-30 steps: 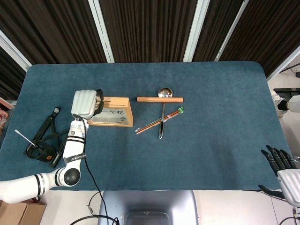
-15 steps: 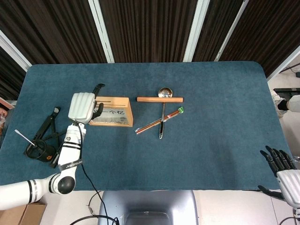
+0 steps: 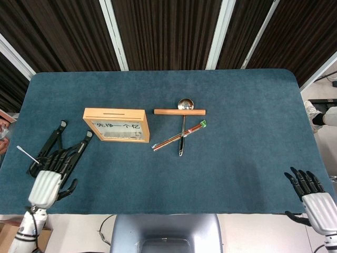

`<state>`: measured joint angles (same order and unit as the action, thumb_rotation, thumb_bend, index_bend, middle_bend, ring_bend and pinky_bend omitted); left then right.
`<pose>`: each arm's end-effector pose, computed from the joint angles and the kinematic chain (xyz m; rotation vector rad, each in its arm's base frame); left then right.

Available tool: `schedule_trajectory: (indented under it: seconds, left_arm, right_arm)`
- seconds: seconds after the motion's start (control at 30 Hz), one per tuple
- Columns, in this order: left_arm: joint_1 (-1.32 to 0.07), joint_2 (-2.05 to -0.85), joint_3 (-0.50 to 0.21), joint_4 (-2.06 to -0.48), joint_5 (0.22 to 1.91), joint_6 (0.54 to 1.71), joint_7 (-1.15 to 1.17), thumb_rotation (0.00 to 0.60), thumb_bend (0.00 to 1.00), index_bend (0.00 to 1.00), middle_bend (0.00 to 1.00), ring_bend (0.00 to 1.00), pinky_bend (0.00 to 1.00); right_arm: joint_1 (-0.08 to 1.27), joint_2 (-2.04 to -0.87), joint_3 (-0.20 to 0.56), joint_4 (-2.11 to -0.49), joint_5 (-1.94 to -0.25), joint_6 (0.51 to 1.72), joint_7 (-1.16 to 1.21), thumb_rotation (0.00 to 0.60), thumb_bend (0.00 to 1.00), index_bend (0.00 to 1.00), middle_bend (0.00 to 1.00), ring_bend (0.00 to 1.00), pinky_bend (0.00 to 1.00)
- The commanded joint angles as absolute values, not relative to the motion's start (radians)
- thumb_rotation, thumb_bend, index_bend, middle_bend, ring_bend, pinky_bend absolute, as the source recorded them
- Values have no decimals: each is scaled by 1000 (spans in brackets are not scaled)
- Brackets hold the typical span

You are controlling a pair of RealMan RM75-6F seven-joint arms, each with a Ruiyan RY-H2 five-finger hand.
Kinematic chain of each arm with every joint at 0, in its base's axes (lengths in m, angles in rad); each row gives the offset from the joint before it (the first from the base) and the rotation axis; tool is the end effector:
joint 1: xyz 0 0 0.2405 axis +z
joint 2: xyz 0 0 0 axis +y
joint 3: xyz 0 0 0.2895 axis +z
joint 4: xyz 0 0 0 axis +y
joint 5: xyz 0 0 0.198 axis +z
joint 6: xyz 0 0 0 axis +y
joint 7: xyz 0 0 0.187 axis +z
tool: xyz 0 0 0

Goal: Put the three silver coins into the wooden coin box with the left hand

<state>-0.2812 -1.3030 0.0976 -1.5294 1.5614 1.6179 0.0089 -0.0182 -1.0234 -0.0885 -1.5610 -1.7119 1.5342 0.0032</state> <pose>-0.2831 0.2561 0.1207 -1.5374 -0.8308 -1.1447 -0.3443 -0.1599 0.1901 1.5992 -0.8615 0.7674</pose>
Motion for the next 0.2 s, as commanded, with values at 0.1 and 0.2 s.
schedule_trajectory:
  seconds: [0.1,0.2]
  left_arm:
    - [-166,-1356,133,-1363,1637,1740,-109,600,384,0,0,0,5]
    - [-165,-1344,122,-1367,1635,1721,-123,600,383,0,0,0,5]
  right_arm:
    - [-23,-1037,-95,-1563,-1723,1536,-29,600,149,0,0,0,0]
    - [-23,-1038,-93,-1563,-1719,1535,-29,600,149,0,0,0,0]
